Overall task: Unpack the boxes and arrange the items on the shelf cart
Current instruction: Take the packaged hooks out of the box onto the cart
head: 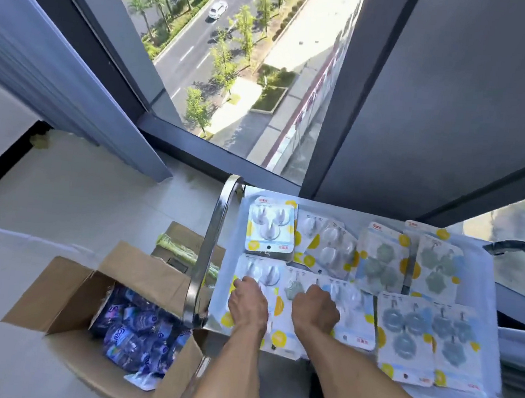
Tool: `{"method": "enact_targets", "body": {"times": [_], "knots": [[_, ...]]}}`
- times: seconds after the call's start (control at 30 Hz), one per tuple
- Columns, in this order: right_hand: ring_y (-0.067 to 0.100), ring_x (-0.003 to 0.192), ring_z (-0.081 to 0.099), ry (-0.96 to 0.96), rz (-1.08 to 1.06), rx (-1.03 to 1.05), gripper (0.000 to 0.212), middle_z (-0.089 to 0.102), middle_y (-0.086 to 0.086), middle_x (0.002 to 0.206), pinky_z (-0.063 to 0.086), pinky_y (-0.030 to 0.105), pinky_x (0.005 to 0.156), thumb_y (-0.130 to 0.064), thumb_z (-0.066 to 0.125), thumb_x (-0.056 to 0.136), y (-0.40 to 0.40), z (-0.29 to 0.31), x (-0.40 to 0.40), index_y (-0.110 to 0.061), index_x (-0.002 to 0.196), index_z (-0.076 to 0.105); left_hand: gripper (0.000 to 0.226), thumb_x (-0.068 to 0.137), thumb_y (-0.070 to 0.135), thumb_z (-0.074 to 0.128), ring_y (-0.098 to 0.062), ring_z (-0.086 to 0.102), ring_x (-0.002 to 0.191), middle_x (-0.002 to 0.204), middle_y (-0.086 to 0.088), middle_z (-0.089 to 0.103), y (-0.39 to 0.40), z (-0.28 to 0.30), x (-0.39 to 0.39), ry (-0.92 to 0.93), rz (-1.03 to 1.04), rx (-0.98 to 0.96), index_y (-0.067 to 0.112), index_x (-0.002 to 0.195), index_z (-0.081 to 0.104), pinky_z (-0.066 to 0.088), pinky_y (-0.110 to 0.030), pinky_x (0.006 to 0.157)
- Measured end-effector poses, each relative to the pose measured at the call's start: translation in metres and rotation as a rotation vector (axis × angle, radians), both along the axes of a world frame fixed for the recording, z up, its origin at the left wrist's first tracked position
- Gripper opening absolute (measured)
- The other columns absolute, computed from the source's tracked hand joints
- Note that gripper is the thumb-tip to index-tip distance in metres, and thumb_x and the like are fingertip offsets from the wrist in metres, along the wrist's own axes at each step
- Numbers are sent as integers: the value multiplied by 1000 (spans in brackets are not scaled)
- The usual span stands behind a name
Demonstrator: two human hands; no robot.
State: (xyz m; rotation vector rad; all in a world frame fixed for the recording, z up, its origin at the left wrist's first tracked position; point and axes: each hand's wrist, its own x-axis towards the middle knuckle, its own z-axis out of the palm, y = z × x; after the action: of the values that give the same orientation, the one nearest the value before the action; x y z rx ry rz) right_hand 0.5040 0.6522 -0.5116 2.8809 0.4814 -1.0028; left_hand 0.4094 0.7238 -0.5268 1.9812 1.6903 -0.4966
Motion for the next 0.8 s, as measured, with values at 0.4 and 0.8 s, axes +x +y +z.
{"method": "enact_targets", "body": {"times": [0.4, 0.8], "knots": [[29, 117, 48, -198, -97, -9, 34, 46, 12, 129, 38, 39, 92, -21, 45, 94, 40, 25, -44, -13, 127, 50, 26, 99, 29, 46, -29, 62, 104, 118, -10, 55, 32, 27, -53, -89, -257, 13, 14, 120, 49, 45, -36, 83], [34, 116, 47, -232, 110, 295, 33, 48, 15, 125, 37, 42, 95, -17, 48, 91, 96, 107, -113, -9, 124, 50, 21, 92, 23, 52, -31, 62, 100, 109, -10, 60, 72, 120, -105, -231, -70, 296, 16, 111, 56, 46, -39, 76]]}}
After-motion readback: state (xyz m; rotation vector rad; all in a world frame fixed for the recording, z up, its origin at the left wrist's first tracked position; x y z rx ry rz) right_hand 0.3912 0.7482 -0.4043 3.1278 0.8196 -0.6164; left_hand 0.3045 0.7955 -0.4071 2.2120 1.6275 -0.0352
